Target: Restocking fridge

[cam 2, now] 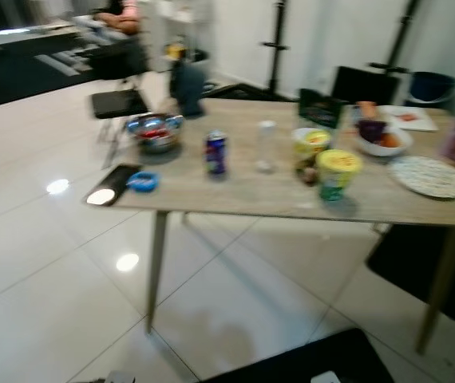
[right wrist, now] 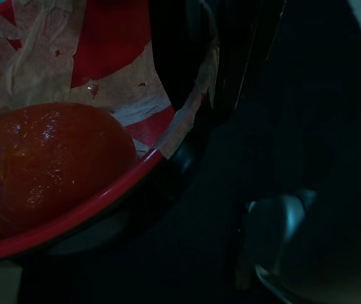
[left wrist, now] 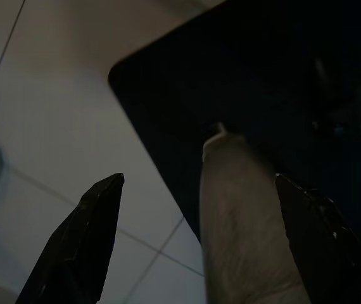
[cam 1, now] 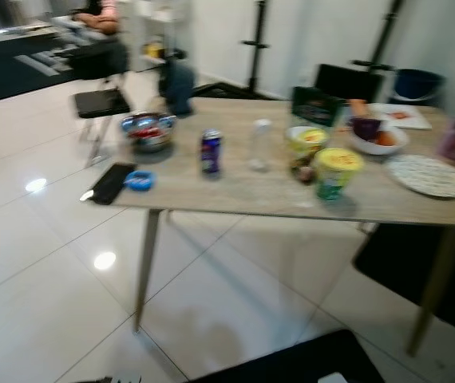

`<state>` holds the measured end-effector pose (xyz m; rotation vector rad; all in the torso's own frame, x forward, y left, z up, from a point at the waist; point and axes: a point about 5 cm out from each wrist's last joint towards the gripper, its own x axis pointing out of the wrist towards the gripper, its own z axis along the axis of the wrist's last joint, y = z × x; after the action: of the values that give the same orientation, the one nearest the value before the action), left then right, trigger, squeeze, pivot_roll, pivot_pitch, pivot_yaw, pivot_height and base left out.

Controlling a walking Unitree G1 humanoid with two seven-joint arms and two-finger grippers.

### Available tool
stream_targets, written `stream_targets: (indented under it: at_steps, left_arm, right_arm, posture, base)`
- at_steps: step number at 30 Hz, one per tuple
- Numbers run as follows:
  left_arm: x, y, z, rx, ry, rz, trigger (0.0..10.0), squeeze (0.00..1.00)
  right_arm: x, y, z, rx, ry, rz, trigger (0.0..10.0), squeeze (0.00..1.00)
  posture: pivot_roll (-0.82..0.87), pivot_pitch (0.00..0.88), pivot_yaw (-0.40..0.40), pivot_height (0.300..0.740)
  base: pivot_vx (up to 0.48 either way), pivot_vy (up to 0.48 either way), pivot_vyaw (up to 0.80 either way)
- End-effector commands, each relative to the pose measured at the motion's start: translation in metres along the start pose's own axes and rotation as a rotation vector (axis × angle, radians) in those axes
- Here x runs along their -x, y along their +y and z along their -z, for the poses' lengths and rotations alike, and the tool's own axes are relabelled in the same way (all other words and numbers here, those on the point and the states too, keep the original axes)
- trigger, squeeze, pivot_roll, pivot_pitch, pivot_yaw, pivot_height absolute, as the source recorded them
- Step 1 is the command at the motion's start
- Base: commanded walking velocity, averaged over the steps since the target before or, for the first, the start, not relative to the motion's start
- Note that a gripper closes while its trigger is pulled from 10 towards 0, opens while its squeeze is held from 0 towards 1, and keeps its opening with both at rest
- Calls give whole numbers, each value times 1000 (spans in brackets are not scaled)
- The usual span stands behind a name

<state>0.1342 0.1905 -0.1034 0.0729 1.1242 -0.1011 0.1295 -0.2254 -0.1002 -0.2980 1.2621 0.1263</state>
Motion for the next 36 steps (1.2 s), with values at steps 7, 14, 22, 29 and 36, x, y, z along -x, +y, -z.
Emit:
stream_targets:
  at_steps: [7,14,22,29,36]
  left_arm:
    - [-1,-1,-2,-10,7,0,10000,0]
    - [-1,-1,-5,-23,3,1,10000,0]
    - [-1,0,-5,-28,6,3,10000,0]
    - [-1,-2,-5,-28,4,8,10000,0]
    - [1,3,2,-35,17,9,10000,0]
  right_arm:
    - [0,1,-5,-4,-15,1,10000,0]
    - [-1,4,-6,6,-19,-7,10000,0]
    - [-1,4,-6,11,-18,-10,10000,0]
    - [-1,5,-6,22,-17,-13,10000,0]
    - [-1,7,-4,30,-13,-20,10000,0]
  posture:
    - [-20,16,1,740]
    - [-17,12,-3,740]
    - [-19,12,-3,740]
    - [-17,14,-7,740]
    - [-20,15,-3,740]
  base:
    - [0,0,-775]
    - [0,0,-775]
    - [0,0,-778]
    - [0,0,-780]
    - [0,0,-779]
